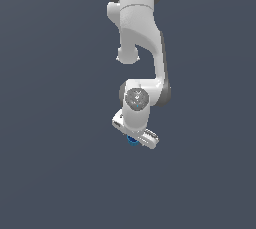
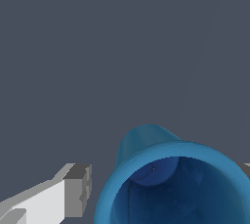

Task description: Pick up the object and move it to a goal position.

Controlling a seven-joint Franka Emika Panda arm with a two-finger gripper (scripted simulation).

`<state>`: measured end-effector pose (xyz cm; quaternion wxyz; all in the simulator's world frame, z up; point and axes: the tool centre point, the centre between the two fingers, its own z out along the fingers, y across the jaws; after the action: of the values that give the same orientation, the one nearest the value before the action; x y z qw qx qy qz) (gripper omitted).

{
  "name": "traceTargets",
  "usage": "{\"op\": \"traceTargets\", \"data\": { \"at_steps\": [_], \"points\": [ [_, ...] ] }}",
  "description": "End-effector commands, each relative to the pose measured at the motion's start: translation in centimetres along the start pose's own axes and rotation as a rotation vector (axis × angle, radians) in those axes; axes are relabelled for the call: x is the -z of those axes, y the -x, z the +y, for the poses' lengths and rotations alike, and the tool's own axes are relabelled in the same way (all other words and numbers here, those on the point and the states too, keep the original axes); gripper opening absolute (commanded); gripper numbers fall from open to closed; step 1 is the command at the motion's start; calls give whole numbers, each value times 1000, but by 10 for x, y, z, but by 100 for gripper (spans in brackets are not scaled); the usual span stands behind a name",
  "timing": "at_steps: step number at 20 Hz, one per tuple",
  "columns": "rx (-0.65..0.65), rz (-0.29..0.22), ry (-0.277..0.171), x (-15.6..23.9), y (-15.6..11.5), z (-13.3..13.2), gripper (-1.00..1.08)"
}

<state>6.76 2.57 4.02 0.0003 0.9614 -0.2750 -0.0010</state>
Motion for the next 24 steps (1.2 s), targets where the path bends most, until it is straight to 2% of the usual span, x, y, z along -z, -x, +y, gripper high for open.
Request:
{"op": "traceTargets", "data": {
  "at_steps": [1, 2, 15, 24],
  "points": [
    [0, 2, -1, 0, -1, -1, 100],
    [0, 2, -1, 0, -1, -1, -100],
    [0, 1, -1, 2, 0, 0, -100],
    [0, 1, -1, 27, 9, 12, -100]
  ]
}}
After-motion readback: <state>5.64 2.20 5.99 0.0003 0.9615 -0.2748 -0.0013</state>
